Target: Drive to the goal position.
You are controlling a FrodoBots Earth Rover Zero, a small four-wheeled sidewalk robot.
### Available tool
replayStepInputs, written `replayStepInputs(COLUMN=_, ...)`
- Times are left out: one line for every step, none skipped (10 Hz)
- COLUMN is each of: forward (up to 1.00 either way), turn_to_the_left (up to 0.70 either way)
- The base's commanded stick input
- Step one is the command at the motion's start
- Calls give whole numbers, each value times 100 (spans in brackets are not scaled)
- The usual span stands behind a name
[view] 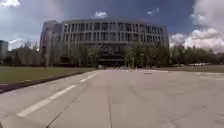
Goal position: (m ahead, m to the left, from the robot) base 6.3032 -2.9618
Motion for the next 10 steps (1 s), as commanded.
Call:
replayStepInputs(forward=100, turn_to_the_left=0)
replayStepInputs(forward=100, turn_to_the_left=0)
replayStepInputs(forward=100, turn_to_the_left=0)
replayStepInputs(forward=100, turn_to_the_left=0)
replayStepInputs(forward=100, turn_to_the_left=0)
replayStepInputs(forward=100, turn_to_the_left=0)
replayStepInputs(forward=100, turn_to_the_left=0)
replayStepInputs(forward=100, turn_to_the_left=0)
replayStepInputs(forward=100, turn_to_the_left=0)
replayStepInputs(forward=100, turn_to_the_left=0)
